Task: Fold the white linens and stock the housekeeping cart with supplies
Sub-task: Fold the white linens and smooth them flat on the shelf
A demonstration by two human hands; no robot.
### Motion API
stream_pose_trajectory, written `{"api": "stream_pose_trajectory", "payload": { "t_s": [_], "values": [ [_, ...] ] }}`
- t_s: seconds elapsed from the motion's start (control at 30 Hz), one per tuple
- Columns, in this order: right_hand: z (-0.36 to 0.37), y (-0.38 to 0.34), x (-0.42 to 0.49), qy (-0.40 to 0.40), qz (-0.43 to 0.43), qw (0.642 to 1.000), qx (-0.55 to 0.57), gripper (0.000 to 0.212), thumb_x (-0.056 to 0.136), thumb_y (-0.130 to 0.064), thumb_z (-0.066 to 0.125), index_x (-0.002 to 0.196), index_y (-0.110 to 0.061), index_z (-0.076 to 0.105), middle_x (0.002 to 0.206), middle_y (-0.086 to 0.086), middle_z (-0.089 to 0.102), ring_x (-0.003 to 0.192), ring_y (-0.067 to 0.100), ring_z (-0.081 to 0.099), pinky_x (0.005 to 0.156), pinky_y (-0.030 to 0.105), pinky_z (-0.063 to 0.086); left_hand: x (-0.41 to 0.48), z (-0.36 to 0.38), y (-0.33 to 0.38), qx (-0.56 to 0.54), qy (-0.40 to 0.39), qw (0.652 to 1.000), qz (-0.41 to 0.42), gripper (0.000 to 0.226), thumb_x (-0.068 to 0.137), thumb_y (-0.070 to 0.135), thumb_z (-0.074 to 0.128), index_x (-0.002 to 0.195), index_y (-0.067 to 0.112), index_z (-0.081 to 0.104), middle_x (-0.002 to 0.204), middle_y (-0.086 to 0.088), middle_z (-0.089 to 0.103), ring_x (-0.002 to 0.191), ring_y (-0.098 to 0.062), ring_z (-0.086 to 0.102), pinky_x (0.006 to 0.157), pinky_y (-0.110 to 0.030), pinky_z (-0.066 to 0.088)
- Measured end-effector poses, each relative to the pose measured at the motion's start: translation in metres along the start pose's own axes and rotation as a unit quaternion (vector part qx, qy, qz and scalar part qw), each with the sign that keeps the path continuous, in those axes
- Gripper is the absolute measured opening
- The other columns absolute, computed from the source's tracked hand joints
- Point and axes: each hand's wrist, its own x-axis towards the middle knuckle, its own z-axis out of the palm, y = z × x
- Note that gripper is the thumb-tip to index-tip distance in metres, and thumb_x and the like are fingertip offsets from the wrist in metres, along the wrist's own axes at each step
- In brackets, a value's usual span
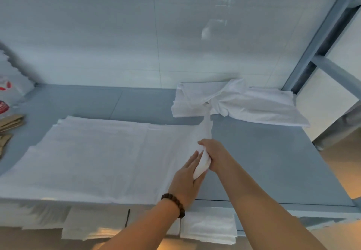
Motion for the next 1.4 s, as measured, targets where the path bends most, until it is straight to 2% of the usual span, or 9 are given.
{"api": "stream_pose_trajectory", "payload": {
  "t_s": [0.1, 0.27, 0.4, 0.5, 0.6, 0.77, 0.93, 1.2, 1.4],
  "values": [
    [0.013, -0.003, -0.005, 0.021, -0.036, 0.997, -0.058, 0.028, 0.086, 0.012, 0.036, 0.102, 0.001, 0.056, 0.076, 0.013, 0.053, 0.061, 0.023, 0.051, 0.048, 0.025, 0.044, -0.004, -0.016, 0.004, -0.007, -0.017, 1.000, 0.004, 0.049, 0.094, 0.056, 0.041, 0.137, 0.063, 0.016, 0.155, 0.019, 0.021, 0.129, 0.021, 0.025, 0.108, -0.009, 0.026],
    [0.049, -0.011, -0.020, 0.010, -0.131, 0.980, -0.146, 0.052, 0.080, 0.013, 0.027, 0.112, -0.008, 0.062, 0.096, 0.018, 0.067, 0.074, 0.025, 0.063, 0.061, 0.029, 0.052, -0.007, -0.067, -0.002, 0.012, -0.067, 0.996, 0.051, 0.077, 0.086, 0.078, 0.024, 0.151, 0.041, 0.005, 0.159, 0.019, 0.008, 0.145, 0.002, 0.005, 0.120, -0.034, 0.015],
    [0.100, -0.020, -0.042, -0.001, -0.208, 0.959, -0.195, 0.070, 0.080, 0.011, 0.027, 0.131, -0.029, 0.054, 0.111, -0.002, 0.064, 0.087, 0.015, 0.064, 0.072, 0.026, 0.054, -0.011, -0.125, -0.015, 0.024, -0.040, 0.998, 0.034, 0.085, 0.079, 0.084, 0.018, 0.150, 0.037, 0.016, 0.157, 0.020, 0.014, 0.144, 0.004, 0.002, 0.120, -0.032, 0.009],
    [0.138, -0.025, -0.054, -0.002, -0.249, 0.938, -0.242, 0.063, 0.083, 0.007, 0.028, 0.131, -0.026, 0.053, 0.120, 0.005, 0.060, 0.095, 0.023, 0.061, 0.069, 0.026, 0.049, -0.017, -0.177, -0.036, 0.063, -0.065, 0.995, 0.049, 0.079, 0.079, 0.085, 0.017, 0.147, 0.045, 0.014, 0.156, 0.023, 0.013, 0.142, 0.008, -0.002, 0.115, -0.021, 0.005],
    [0.177, -0.024, -0.060, 0.012, -0.269, 0.915, -0.301, 0.056, 0.087, 0.003, 0.030, 0.132, -0.023, 0.050, 0.119, 0.012, 0.056, 0.093, 0.025, 0.054, 0.070, 0.027, 0.041, -0.025, -0.238, -0.080, 0.164, -0.073, 0.984, -0.002, 0.067, 0.081, 0.082, 0.016, 0.142, 0.055, 0.008, 0.157, 0.019, 0.008, 0.145, 0.000, -0.005, 0.120, -0.034, 0.003],
    [0.256, -0.009, -0.070, 0.031, -0.283, 0.896, -0.340, 0.058, 0.088, 0.004, 0.033, 0.141, -0.017, 0.043, 0.118, 0.006, 0.049, 0.103, 0.021, 0.048, 0.083, 0.024, 0.040, -0.045, -0.338, -0.195, 0.397, -0.099, 0.888, -0.212, 0.068, 0.089, 0.073, 0.021, 0.149, 0.048, 0.000, 0.160, 0.008, -0.013, 0.147, -0.026, -0.014, 0.113, -0.061, -0.005],
    [0.333, 0.009, -0.079, 0.049, -0.286, 0.878, -0.382, 0.055, 0.092, 0.002, 0.036, 0.145, -0.014, 0.037, 0.130, 0.013, 0.050, 0.116, 0.027, 0.051, 0.085, 0.024, 0.039, -0.067, -0.390, -0.275, 0.454, -0.126, 0.844, -0.256, 0.075, 0.078, 0.084, 0.013, 0.141, 0.056, -0.016, 0.155, 0.011, -0.028, 0.144, -0.032, -0.021, 0.104, -0.073, -0.007],
    [0.414, 0.033, -0.076, 0.078, -0.224, 0.858, -0.455, 0.062, 0.087, 0.007, 0.031, 0.144, -0.015, 0.036, 0.141, 0.010, 0.044, 0.130, 0.029, 0.040, 0.107, 0.045, 0.036, -0.084, -0.405, -0.318, 0.418, -0.126, 0.869, -0.232, 0.073, 0.071, 0.085, 0.005, 0.117, 0.058, -0.044, 0.147, 0.012, -0.042, 0.142, -0.039, -0.023, 0.104, -0.072, 0.004],
    [0.448, 0.043, -0.065, 0.079, -0.222, 0.849, -0.474, 0.064, 0.086, 0.007, 0.029, 0.146, -0.016, 0.033, 0.142, 0.009, 0.041, 0.130, 0.028, 0.039, 0.105, 0.048, 0.038, -0.079, -0.360, -0.302, 0.395, -0.116, 0.885, -0.217, 0.075, 0.076, 0.080, 0.006, 0.135, 0.052, -0.032, 0.146, 0.006, -0.045, 0.135, -0.046, -0.033, 0.100, -0.074, -0.008]
  ]
}}
